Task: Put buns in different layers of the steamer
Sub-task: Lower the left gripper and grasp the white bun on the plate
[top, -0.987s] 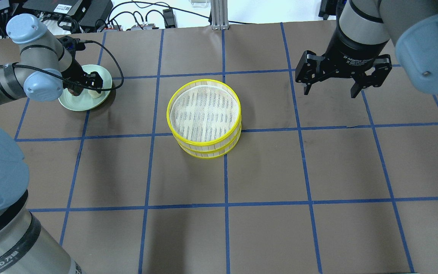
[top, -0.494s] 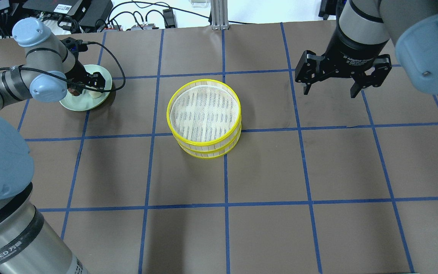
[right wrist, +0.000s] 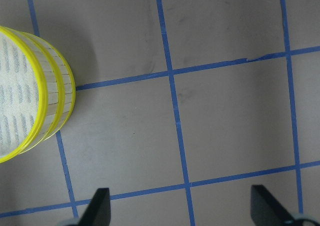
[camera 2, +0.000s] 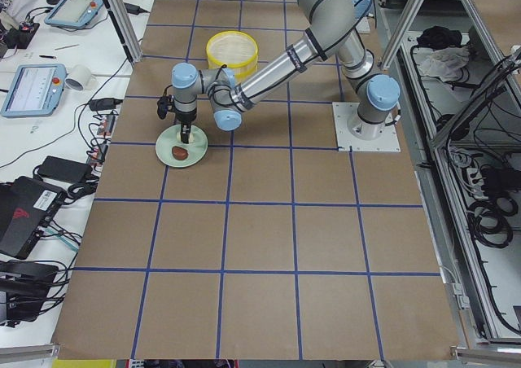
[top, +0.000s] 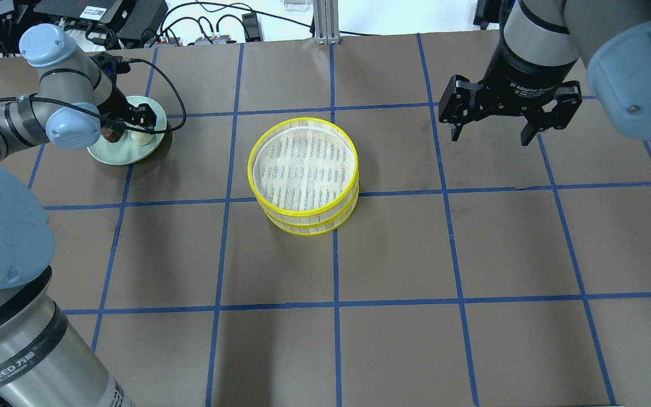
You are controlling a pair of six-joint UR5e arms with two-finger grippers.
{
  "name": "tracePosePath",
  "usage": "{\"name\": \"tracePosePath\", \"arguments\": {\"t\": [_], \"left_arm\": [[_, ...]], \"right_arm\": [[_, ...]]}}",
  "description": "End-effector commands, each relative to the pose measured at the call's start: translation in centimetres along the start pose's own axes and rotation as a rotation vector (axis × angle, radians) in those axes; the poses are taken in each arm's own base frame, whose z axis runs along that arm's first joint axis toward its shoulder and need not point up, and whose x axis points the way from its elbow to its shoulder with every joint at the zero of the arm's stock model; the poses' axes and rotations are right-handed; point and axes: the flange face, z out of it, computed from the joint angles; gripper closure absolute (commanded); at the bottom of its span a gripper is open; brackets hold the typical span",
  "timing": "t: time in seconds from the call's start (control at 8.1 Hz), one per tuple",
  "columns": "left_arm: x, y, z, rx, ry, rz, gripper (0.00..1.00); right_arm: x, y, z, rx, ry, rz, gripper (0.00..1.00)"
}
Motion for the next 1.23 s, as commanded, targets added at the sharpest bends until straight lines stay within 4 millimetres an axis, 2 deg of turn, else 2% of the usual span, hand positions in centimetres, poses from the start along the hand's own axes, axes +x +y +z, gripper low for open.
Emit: {"name": "tracePosePath", "arguments": {"t": [0.0, 0.25, 0.74, 0.86, 1.11], "left_arm": [[-0.1, -0.2, 1.9, 0.009, -0.001, -0.003, 0.20], [0.0, -0.2, 2.1, 0.008, 0.002, -0.007, 0.24], [0.0, -0.3, 1.9, 0.013, 0.007, -0.012, 0.91], [0.0, -0.3, 1.5, 0.017, 0.004, 0.002, 1.00], [0.1, 0.2, -0.8, 0.019, 0.002, 0.007, 1.00]], "right_arm": [[0.0, 0.0, 0.0, 0.000, 0.001, 0.000, 0.00], [0.0, 0.0, -0.1, 0.001, 0.001, 0.000, 0.00], [0.0, 0.0, 0.0, -0.002, 0.001, 0.001, 0.00], [0.0, 0.0, 0.0, 0.001, -0.002, 0.009, 0.00], [-0.4, -0.2, 0.4, -0.006, -0.003, 0.014, 0.00]]}}
